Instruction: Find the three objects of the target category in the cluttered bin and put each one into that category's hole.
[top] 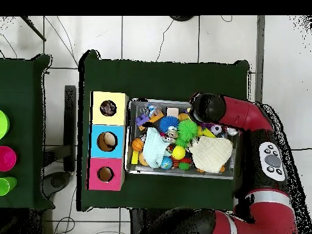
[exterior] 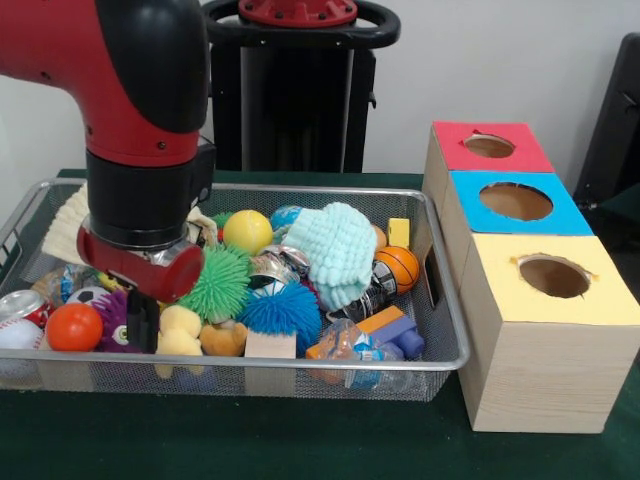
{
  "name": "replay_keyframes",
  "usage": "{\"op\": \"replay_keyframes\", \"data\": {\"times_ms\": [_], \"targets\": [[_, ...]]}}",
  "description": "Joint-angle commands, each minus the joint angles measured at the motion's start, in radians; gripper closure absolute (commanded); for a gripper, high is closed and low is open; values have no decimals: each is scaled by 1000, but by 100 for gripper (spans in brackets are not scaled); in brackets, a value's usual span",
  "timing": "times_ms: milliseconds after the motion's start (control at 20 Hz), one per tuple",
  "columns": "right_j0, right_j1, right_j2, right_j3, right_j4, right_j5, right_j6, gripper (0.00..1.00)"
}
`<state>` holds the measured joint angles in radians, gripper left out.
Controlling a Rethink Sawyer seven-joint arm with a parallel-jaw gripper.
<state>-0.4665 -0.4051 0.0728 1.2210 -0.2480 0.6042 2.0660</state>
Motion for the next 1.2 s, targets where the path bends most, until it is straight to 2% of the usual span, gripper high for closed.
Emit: {"op": "replay_keyframes", "data": {"times_ms": [50,350,550,800,1200], "targets": [[22,30,52,75,-38,18,-40,100],[40,38,38,64,-38,10,-18,100],[31,30,60,134,4,64,-12,100],[54,4,55,259,37,15,81,100],[77,7,25,289,23,-32,97,100]]}}
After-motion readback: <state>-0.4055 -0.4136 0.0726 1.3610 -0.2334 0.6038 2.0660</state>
